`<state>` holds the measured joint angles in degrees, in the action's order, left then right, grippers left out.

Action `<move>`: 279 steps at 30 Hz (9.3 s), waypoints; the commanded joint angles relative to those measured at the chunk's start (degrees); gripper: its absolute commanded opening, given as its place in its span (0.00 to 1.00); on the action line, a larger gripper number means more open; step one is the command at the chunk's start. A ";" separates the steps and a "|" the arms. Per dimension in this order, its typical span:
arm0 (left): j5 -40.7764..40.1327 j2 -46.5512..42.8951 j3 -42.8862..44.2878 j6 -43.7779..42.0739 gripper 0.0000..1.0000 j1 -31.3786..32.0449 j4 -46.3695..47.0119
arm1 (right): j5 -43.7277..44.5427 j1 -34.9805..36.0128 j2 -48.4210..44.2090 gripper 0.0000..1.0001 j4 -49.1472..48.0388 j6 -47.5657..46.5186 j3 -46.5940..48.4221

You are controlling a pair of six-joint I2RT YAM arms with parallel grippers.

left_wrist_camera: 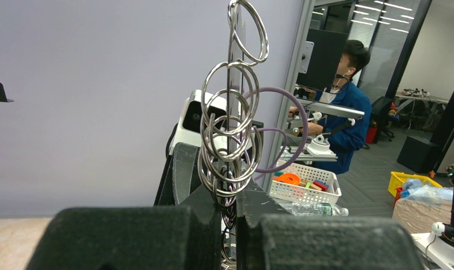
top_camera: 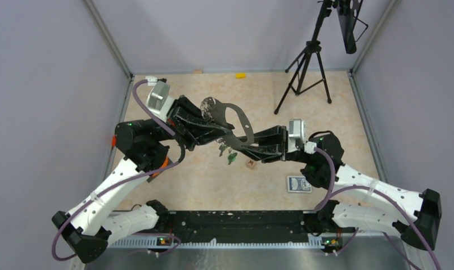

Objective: Remove the keys from the keyring

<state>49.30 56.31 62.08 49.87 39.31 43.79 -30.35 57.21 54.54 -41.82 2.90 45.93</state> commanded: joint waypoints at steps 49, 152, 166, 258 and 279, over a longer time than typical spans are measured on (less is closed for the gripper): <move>0.10 0.64 1.37 -1.09 0.00 -0.02 2.64 | -9.11 -0.44 7.63 0.22 -18.11 16.32 0.57; -0.98 -0.37 -0.91 -1.55 0.00 -0.02 2.70 | -5.77 -0.51 13.48 0.21 -41.24 30.23 -5.25; -0.78 -0.15 -1.17 -1.35 0.00 -0.02 3.14 | -5.59 -0.46 14.52 0.22 -43.86 31.76 -4.45; -4.01 0.99 6.07 -5.30 0.00 -0.02 -7.03 | -10.71 -0.50 2.32 0.00 27.65 -15.82 4.34; -5.98 -1.31 4.70 -5.31 0.00 -0.02 -3.38 | -3.19 -0.42 -4.28 0.00 23.06 -13.36 -3.08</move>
<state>48.84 58.02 64.10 43.79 39.42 28.18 -33.91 56.82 51.00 -21.80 -16.25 47.33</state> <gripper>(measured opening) 0.064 0.020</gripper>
